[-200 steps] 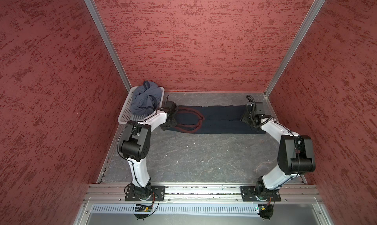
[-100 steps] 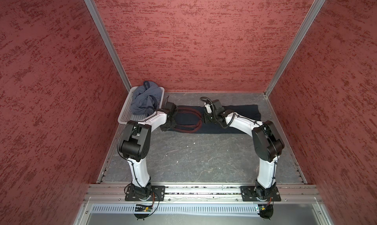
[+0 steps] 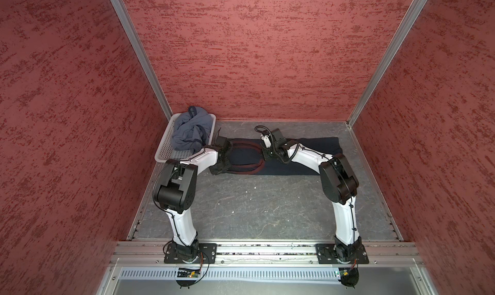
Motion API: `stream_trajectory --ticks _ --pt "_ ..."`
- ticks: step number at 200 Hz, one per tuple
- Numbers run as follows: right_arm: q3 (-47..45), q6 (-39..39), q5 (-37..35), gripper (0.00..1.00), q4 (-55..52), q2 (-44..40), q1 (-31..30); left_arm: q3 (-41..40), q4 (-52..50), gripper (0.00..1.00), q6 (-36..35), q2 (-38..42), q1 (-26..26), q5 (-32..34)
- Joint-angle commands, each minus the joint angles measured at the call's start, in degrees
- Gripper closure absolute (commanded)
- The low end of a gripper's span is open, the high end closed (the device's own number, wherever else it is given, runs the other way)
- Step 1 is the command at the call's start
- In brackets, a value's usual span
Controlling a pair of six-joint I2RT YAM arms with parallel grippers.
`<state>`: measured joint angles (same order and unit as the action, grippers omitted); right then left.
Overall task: Fold and stack tank tops
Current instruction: Smooth out the tank top at the center of the table.
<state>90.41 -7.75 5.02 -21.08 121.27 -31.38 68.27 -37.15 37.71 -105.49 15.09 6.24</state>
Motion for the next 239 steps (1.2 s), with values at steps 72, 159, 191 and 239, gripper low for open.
stream_trajectory --ticks 72,159,191,239 --pt "5.75 1.05 -4.36 0.77 -4.03 6.28 -0.97 -1.74 0.59 0.78 0.55 1.7 -0.89 -2.67" --pt "7.99 -1.34 -10.62 0.98 -3.02 5.32 1.03 -0.77 0.21 0.75 -0.19 0.9 -2.17 -3.77" --pt "8.99 -1.92 -11.3 0.97 -2.93 7.03 1.27 -0.11 -0.3 0.72 -0.44 0.42 -1.78 -3.2" --pt "9.68 -1.52 -7.29 0.91 -1.95 9.29 1.43 1.81 -2.16 0.58 -0.97 1.92 -0.09 -0.42"
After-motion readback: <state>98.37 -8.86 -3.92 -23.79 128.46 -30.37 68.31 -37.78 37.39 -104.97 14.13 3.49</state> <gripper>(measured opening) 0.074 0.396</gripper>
